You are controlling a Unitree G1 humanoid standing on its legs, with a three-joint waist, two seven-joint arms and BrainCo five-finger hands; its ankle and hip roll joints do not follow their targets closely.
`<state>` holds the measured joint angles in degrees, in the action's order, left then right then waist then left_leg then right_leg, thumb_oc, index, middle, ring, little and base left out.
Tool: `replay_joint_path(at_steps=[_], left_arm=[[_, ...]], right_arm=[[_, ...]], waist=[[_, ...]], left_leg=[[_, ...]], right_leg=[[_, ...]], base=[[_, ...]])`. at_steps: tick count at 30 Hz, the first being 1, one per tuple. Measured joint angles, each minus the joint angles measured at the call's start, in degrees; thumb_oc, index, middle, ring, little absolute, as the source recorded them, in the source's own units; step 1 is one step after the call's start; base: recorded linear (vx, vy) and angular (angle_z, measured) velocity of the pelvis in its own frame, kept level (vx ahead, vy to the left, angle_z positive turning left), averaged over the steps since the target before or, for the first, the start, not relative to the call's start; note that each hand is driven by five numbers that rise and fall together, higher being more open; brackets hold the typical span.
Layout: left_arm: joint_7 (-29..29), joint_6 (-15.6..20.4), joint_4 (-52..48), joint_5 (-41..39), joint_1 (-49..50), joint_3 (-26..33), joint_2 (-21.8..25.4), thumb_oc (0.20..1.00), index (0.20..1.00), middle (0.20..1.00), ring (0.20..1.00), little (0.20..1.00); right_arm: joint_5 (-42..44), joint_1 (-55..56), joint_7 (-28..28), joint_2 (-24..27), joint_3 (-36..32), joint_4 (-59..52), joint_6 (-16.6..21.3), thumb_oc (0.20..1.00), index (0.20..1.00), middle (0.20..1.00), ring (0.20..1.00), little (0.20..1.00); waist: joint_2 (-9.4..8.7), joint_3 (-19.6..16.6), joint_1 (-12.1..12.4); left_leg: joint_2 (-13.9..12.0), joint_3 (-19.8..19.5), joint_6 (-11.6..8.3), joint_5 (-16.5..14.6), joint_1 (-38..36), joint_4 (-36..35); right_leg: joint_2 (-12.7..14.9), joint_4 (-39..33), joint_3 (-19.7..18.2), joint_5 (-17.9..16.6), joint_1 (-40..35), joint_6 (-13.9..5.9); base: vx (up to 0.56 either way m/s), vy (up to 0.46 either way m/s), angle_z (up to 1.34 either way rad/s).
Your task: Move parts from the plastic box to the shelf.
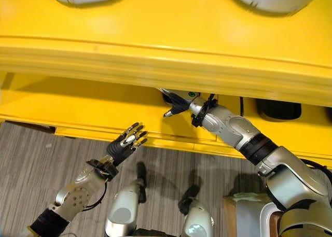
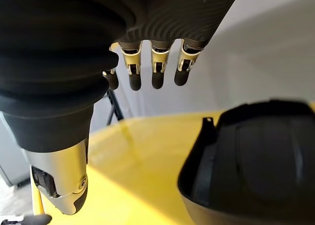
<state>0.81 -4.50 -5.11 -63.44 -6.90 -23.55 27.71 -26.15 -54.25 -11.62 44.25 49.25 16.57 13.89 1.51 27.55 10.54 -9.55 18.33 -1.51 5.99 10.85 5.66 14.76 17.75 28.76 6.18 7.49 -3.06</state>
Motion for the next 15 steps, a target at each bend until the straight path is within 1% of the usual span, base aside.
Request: replay_joint_path(at_steps=[2, 4, 5, 7, 11, 13, 15], left_arm=[[-0.03, 0.55, 0.02, -0.01, -0.71, 0.02, -0.28, 1.000, 1.000, 1.000, 1.000, 1.000], [-0.15, 1.30, -0.01, -0.01, -0.77, 0.03, 0.07, 1.000, 1.000, 1.000, 1.000, 1.000], [-0.20, 1.34, -0.09, -0.01, -0.85, 0.00, 0.08, 1.000, 1.000, 1.000, 1.000, 1.000], [-0.19, 1.29, -0.10, -0.01, -0.85, -0.02, 0.06, 1.000, 1.000, 1.000, 1.000, 1.000], [0.67, 1.43, -0.09, 0.01, -0.56, -0.09, 0.04, 1.000, 1.000, 1.000, 1.000, 1.000], [1.12, 1.63, -0.10, 0.01, -0.60, 0.09, 0.04, 1.000, 1.000, 1.000, 1.000, 1.000], [1.79, 2.15, -0.10, -0.03, -0.70, 0.46, 0.02, 1.000, 1.000, 1.000, 1.000, 1.000]], right_arm=[[0.00, -0.45, -0.78, -0.65, 0.78, 1.16, 0.41, 1.000, 1.000, 1.000, 1.000, 1.000], [-0.35, -0.01, -2.48, -0.63, 0.01, 0.60, 0.82, 1.000, 1.000, 1.000, 1.000, 1.000], [-1.70, 0.97, -3.85, -0.88, -1.68, -1.44, 0.61, 1.000, 1.000, 1.000, 1.000, 1.000], [-2.16, 0.87, -5.09, -1.08, -1.88, -2.17, -0.11, 1.000, 1.000, 1.000, 1.000, 1.000], [-2.27, 0.75, -9.23, -1.57, -3.55, -2.08, -3.89, 1.000, 1.000, 1.000, 1.000, 1.000], [-2.33, 0.91, -10.21, -1.93, -4.69, -2.09, -5.52, 1.000, 1.000, 1.000, 1.000, 1.000], [-2.38, 1.25, -10.68, -3.47, -7.02, -1.74, -6.67, 1.000, 1.000, 1.000, 1.000, 1.000]], waist=[[0.63, 0.82, 0.03], [0.85, 0.93, 0.02], [1.00, 1.01, -0.15], [1.04, 1.03, -0.20], [1.28, 1.15, -0.30], [1.33, 1.17, -0.41], [1.49, 1.26, -0.73]], left_leg=[[0.15, -0.01, 0.08, -0.06, 0.01, 0.34], [0.39, 0.02, 0.13, -0.09, -0.07, 0.46], [0.58, -0.11, 0.13, -0.09, -0.10, 0.57], [0.56, -0.09, 0.18, -0.05, -0.14, 0.59], [0.53, -0.09, 0.19, -0.03, -0.12, 0.57], [0.57, -0.01, 0.20, -0.02, -0.07, 0.58], [0.57, 0.10, 0.23, 0.01, -0.05, 0.60]], right_leg=[[0.40, 0.63, 0.01, 0.24, 0.03, 0.06], [0.79, 1.10, 0.09, 0.40, 0.00, -0.04], [1.19, 1.73, 0.20, 0.66, 0.03, -0.06], [1.26, 1.97, 0.19, 0.76, 0.06, -0.04], [1.40, 2.48, 0.02, 1.02, 0.42, 0.06], [1.44, 2.85, -0.50, 1.09, 0.96, 0.11], [1.44, 3.28, -0.87, 1.09, 1.26, 0.12]], base=[[0.00, 0.046, 0.04], [-0.03, 0.009, 0.05], [-0.04, 0.004, 0.07], [-0.02, 0.004, 0.03], [-0.02, 0.015, 0.00], [-0.01, 0.011, -0.08], [0.00, -0.003, -0.08]])
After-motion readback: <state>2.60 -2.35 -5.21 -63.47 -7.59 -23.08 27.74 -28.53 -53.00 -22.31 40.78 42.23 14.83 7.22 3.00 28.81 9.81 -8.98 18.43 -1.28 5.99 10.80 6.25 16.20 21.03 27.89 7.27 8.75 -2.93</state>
